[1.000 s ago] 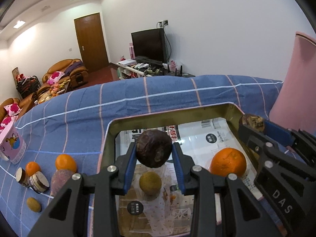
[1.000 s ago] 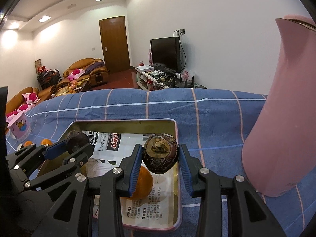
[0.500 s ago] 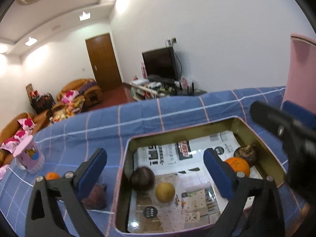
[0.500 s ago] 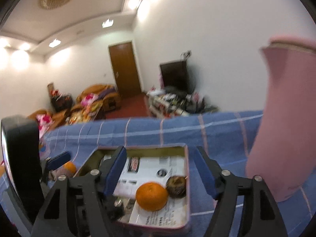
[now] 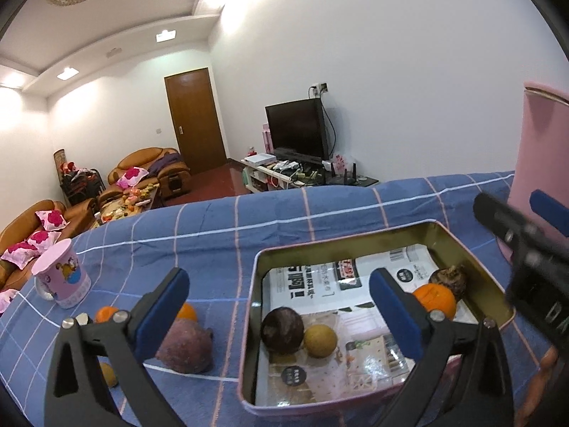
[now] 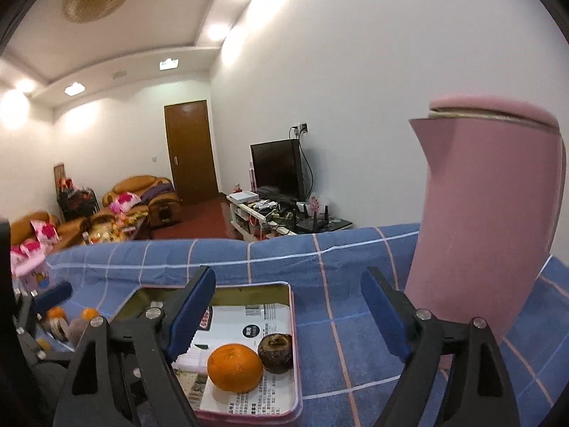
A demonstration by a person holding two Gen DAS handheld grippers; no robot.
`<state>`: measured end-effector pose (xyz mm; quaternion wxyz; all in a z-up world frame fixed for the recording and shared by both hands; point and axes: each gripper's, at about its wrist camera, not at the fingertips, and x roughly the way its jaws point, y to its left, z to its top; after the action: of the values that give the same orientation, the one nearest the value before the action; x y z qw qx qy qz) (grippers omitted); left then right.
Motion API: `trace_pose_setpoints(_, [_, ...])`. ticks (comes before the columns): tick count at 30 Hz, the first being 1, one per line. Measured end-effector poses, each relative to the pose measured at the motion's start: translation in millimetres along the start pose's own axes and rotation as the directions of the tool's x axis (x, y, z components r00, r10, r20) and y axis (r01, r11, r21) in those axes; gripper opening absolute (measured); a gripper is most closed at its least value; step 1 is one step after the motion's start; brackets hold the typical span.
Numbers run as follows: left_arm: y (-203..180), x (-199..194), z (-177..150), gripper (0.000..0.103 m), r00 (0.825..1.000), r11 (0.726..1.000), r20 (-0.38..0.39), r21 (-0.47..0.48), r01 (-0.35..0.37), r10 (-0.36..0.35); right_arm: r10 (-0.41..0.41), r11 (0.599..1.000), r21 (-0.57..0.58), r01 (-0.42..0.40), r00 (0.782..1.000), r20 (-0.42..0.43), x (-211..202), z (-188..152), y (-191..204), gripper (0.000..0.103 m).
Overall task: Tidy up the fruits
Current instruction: 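Withdraw both tools up from the tin box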
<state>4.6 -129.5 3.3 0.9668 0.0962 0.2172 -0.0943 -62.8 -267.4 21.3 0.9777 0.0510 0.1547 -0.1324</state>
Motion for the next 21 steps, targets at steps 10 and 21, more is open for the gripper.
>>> trace_pose_setpoints(10, [27.7,-8.1,-9.1,0.103,1.0,0.998,-0.012,-0.053,-0.022,0.021,0.005,1.0,-0.004,-0.006,0.999,-0.043,-3.8,-5.8,13.5,0.085])
trace_pose_setpoints(21, [44.1,-19.8,-17.3,0.103,1.0,0.999,-0.011,-0.045,-0.014,0.013,0.051,0.995,0.089,-0.044,0.995,-0.081,-19.4,-18.0,29.9,0.085])
